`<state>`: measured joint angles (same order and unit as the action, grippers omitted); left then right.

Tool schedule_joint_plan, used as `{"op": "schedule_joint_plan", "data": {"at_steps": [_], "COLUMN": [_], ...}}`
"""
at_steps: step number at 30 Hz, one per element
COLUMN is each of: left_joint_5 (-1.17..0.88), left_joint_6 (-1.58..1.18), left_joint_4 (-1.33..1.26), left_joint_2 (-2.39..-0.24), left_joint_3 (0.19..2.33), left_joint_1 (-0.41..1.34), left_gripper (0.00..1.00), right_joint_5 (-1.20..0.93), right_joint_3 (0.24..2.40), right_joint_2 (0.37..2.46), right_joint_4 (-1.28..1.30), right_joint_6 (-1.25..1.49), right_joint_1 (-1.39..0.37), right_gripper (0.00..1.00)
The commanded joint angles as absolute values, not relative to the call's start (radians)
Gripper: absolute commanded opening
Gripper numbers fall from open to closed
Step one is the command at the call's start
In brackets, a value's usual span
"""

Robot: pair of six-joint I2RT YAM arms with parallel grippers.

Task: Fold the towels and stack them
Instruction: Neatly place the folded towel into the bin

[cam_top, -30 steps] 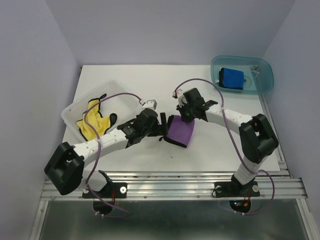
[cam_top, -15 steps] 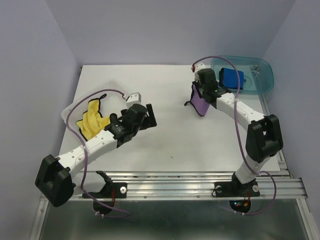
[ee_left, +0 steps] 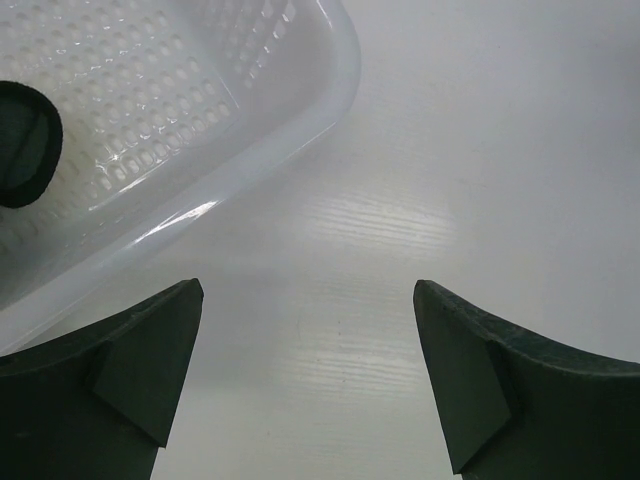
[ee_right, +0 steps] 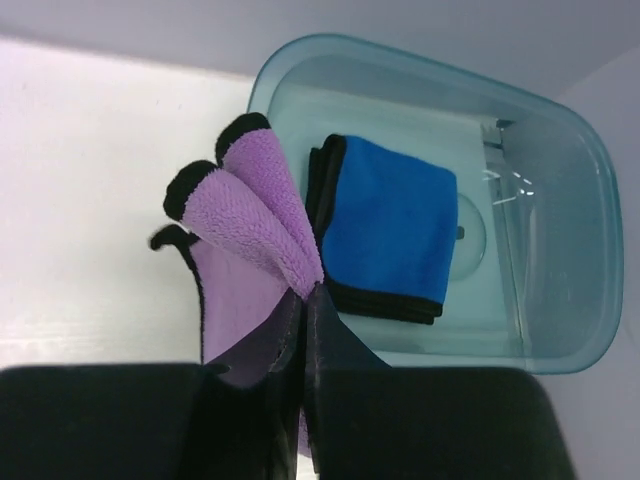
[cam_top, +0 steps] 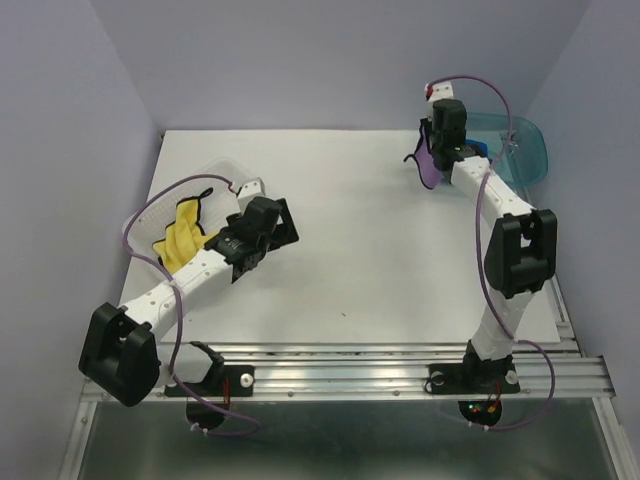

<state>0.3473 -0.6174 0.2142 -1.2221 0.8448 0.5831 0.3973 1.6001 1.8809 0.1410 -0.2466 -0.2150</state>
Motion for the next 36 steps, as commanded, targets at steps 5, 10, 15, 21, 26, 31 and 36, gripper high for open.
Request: {"op": "schedule_joint_plan", "data": {"at_steps": [5,10,15,21,26,31,36], "left_joint_5": [0.344,0.322,0.313,0.311,0.299,0.295,0.293], "left_joint_6": [-0.586,-0.581,-0.578,-0.581,-0.580,-0.580,-0.578], "left_joint_4": [0.203,0.193,0.190,0.186,0.176,0.178,0.173], "left_joint_2": [-1.285,-1.324,-1.331,-1.330,-1.339,-1.342,-1.347], "left_joint_3": [0.928,0.943,0.943,0.940,0.942,0.942,0.940], "left_joint_1": [0.561,0.552,0.545,0.540,0.535,0.534,0.534], "left_gripper": [0.99,0.99,0.99,0.99,0.99,0.99,0.99], "right_joint_5": [0.348,0.281,0.218,0.178,0.190,0.213,0.062], "right_joint_3": [1.879,1.934,1.951,1.993,1.991,1.985,1.976], "right_joint_2": [2.000,2.063,2.123,2.163,2.163,2.177,2.181], "right_joint_4": [0.113,0.133,0.137,0.153,0.132,0.121,0.077], "right_joint_6": [-0.051,0.075,0.136,0.166,0.209,0.247,0.261], "right_joint_1": [-0.078,-0.020,0.017,0.038,0.038,0.054,0.072], "right_gripper": [0.01,0.01,0.01,0.01,0.01,0.01,0.01]}}
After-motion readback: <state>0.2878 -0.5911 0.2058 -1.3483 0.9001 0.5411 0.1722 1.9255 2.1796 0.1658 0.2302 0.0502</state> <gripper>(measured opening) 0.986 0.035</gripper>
